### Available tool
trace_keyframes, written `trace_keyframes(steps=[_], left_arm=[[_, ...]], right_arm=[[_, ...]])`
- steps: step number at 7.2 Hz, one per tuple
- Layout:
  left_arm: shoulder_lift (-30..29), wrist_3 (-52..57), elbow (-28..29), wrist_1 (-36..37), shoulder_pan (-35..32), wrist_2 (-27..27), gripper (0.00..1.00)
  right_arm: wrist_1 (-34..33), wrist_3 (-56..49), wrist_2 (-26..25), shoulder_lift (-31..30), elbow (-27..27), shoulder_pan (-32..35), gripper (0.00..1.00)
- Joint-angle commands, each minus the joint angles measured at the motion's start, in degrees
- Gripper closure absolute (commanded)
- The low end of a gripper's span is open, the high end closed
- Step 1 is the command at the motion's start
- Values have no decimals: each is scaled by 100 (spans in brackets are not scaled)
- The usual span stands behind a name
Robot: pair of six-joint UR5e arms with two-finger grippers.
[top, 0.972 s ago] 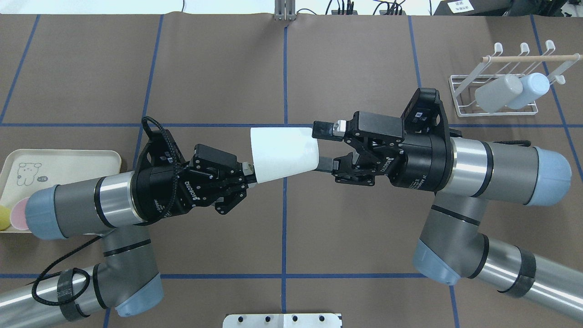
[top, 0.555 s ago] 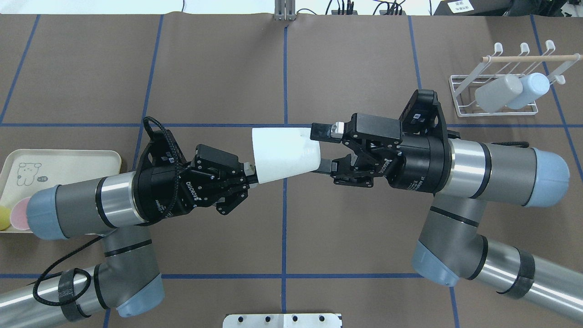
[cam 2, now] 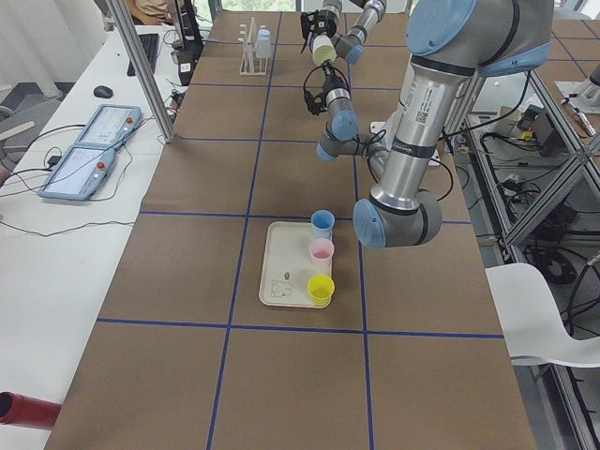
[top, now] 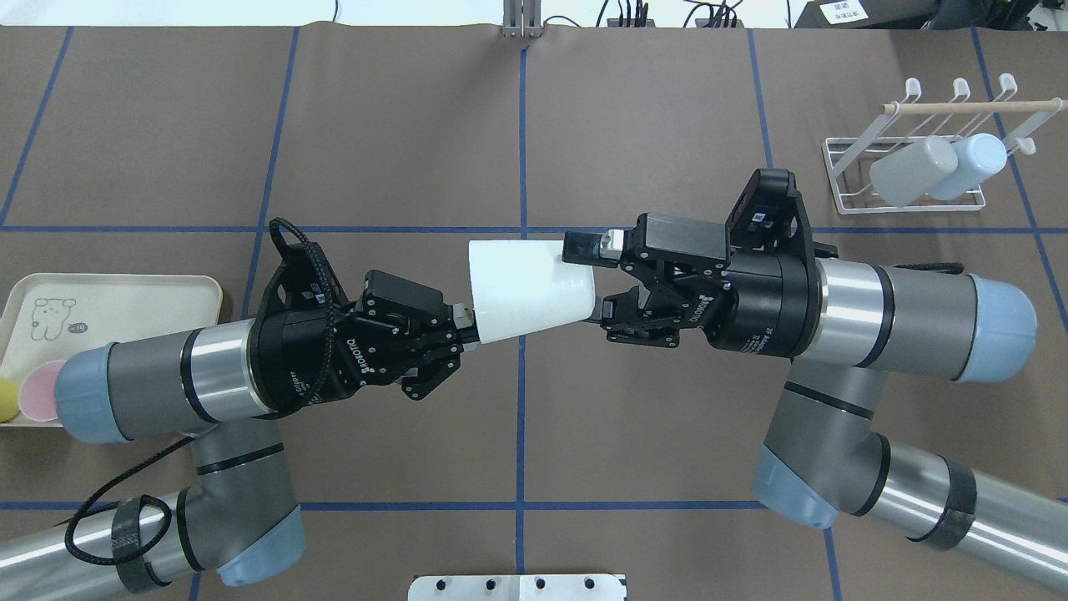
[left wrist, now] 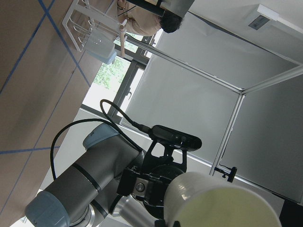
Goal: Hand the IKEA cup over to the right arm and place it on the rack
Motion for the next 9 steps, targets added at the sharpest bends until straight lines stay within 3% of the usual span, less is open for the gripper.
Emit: trace_keyframes(steps=[1, 2, 3, 5, 6, 8, 9], left_arm=[[-5, 3, 1, 0, 2, 0, 100], [4, 3, -7, 0, 2, 0, 81], [-5, 12, -8, 0, 2, 9, 53], [12, 12, -60, 9, -50, 9, 2], [108, 12, -95, 0, -225, -70, 2], [572, 12, -104, 113, -1005, -788, 3], [705, 20, -69, 410, -1557, -1304, 5]], right_arm=[[9, -3, 6, 1, 0, -10, 29], [9, -20, 15, -8, 0, -10, 51], [0, -134, 15, -16, 0, -10, 62], [0, -135, 6, -25, 17, 16, 67], [0, -152, -3, -69, 26, 51, 67], [-26, -406, 58, -322, -61, 515, 66], [-366, -790, 311, -454, -123, 909, 66]])
